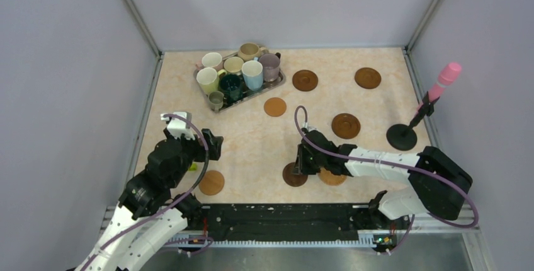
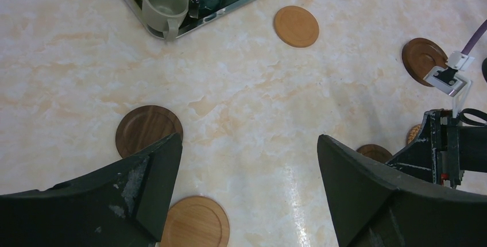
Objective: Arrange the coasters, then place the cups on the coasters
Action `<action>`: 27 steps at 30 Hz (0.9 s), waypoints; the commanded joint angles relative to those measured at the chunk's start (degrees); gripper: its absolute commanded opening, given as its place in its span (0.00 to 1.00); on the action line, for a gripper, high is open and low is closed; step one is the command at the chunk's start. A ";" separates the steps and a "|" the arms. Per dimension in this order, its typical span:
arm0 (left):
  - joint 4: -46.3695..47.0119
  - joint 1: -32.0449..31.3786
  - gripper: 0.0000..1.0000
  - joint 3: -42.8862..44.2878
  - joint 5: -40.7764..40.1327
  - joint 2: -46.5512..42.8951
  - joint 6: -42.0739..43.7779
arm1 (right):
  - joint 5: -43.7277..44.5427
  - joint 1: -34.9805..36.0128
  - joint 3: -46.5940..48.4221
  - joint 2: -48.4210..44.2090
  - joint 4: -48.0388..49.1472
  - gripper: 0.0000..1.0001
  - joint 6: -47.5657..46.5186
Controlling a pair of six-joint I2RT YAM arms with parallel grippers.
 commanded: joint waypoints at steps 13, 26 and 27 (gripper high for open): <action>0.96 0.22 0.93 0.11 -1.08 0.25 -0.21 | 5.18 2.23 -1.37 -3.96 -7.04 0.10 5.94; 0.88 0.27 0.92 0.07 -0.89 0.02 -0.30 | 16.76 -7.04 3.36 -10.69 -16.17 0.16 -2.08; 0.89 0.27 0.92 0.09 -0.91 0.02 -0.30 | 17.20 -8.15 2.71 -11.33 -16.41 0.17 -2.35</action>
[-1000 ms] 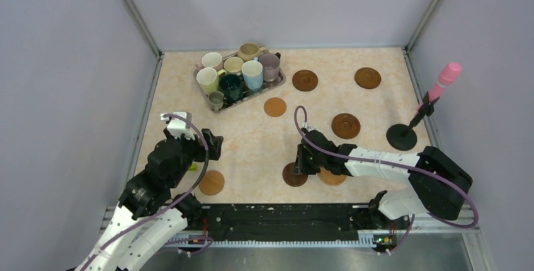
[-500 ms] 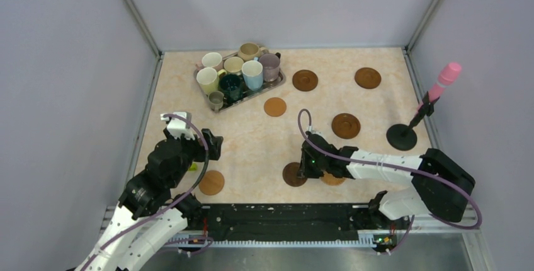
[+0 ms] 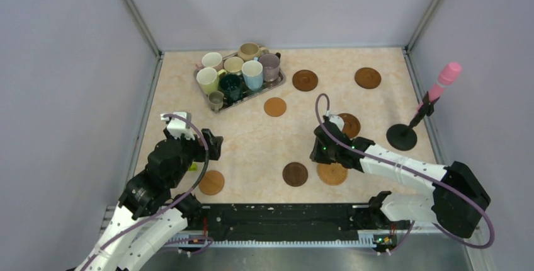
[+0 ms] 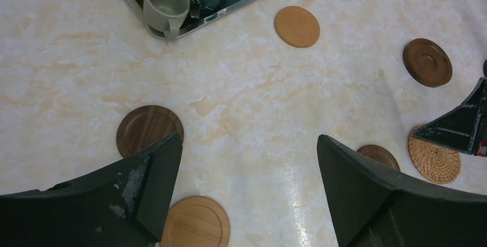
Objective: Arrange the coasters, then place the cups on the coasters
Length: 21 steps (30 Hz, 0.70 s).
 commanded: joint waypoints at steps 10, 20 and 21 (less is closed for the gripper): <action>0.97 0.25 0.92 0.07 -1.16 -0.11 -0.25 | 4.79 -8.30 -6.75 -4.17 -3.30 0.22 1.00; 1.05 0.22 0.92 0.07 -0.98 0.03 -0.14 | -2.31 -8.13 -9.69 -4.26 -6.14 0.17 8.49; 1.05 0.26 0.92 0.08 -0.97 0.00 -0.12 | -2.99 -8.00 -9.66 -4.20 -6.74 0.16 8.88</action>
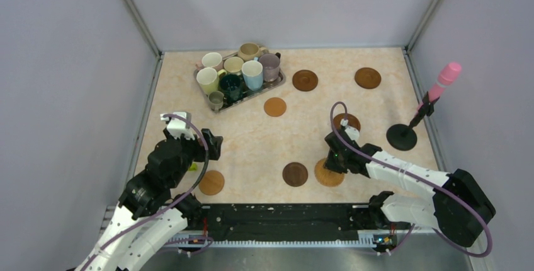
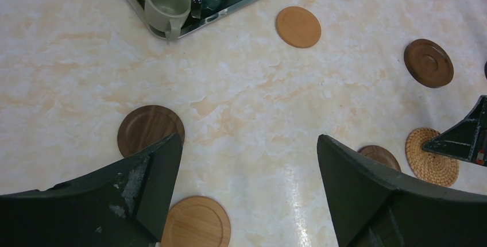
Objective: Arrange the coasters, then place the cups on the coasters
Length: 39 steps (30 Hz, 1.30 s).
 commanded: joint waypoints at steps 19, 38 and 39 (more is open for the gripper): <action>0.97 0.26 0.92 -0.05 -0.12 -0.98 -0.03 | 3.35 0.87 10.58 -4.24 -4.10 0.30 -6.14; -0.42 0.35 0.96 -0.08 -11.75 -10.50 -1.46 | -15.56 20.23 33.37 36.70 32.90 0.00 -2.04; -0.54 0.30 0.96 -0.15 -12.44 -11.08 -1.65 | -17.03 21.40 35.36 39.51 34.34 0.00 -1.12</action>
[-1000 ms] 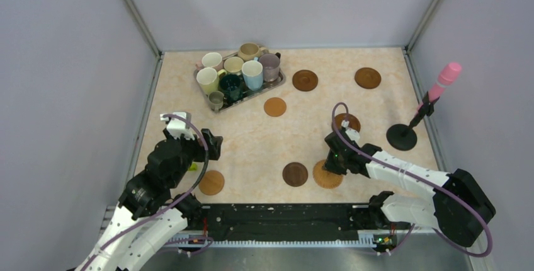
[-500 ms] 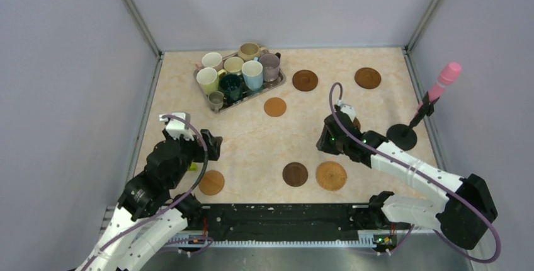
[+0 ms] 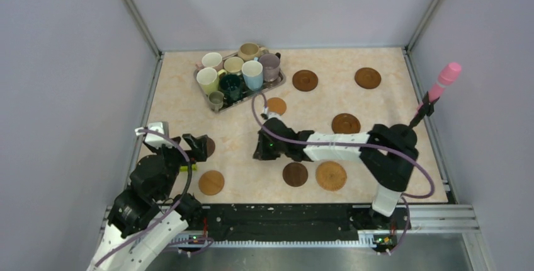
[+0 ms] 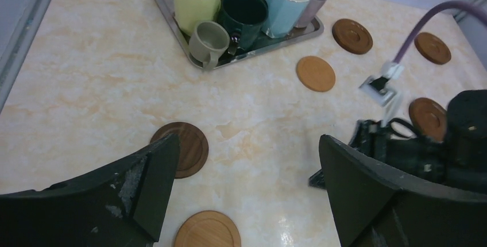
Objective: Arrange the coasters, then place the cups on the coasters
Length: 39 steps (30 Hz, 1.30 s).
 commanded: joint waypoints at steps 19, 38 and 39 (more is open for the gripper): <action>0.58 0.31 0.97 -0.27 -6.24 -4.39 -1.43 | -13.27 11.79 25.87 29.31 11.71 0.00 10.64; 0.70 0.33 0.97 -0.47 -6.06 -4.29 -1.37 | 4.36 5.50 12.75 17.39 -4.85 0.00 4.85; 0.74 0.33 0.97 -0.48 -6.06 -4.30 -1.33 | 4.96 4.57 11.16 16.05 -4.96 0.00 4.56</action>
